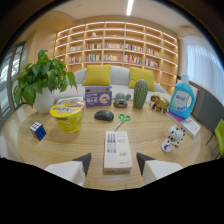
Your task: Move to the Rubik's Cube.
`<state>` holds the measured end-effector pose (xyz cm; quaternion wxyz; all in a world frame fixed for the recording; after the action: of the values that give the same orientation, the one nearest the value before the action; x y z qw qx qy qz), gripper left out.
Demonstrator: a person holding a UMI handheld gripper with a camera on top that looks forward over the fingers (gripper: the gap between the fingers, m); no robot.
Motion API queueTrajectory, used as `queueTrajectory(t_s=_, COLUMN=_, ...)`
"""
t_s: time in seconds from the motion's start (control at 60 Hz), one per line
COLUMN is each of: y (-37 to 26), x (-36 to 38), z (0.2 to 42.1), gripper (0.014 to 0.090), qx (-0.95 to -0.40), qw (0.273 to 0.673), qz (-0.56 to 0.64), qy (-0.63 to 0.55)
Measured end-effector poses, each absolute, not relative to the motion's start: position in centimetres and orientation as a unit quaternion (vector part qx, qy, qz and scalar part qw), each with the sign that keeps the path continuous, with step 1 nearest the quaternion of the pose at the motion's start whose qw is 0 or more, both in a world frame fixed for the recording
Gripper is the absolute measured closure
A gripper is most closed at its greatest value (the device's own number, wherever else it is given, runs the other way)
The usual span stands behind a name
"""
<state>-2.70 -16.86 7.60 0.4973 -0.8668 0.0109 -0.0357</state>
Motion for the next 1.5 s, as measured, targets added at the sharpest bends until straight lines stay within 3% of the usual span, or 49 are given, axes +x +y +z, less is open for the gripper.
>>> queueTrajectory(t_s=0.283, y=-20.0, x=-6.3, z=7.9, gripper=0.0189, qx=-0.874, qw=0.484, qz=-0.037, qy=0.019)
queueTrajectory(t_s=0.6, y=-22.1, x=-19.0, z=6.5, gripper=0.0190, qx=-0.879, qw=0.477, qz=-0.008, qy=-0.015)
queueTrajectory(t_s=0.967, y=-16.1, x=-32.0, z=5.0, gripper=0.0185, qx=-0.877, qw=0.478, qz=0.021, qy=-0.037)
queueTrajectory(t_s=1.5, y=-9.7, x=-34.8, z=1.7, gripper=0.0186, qx=-0.883, qw=0.468, qz=0.008, qy=-0.033)
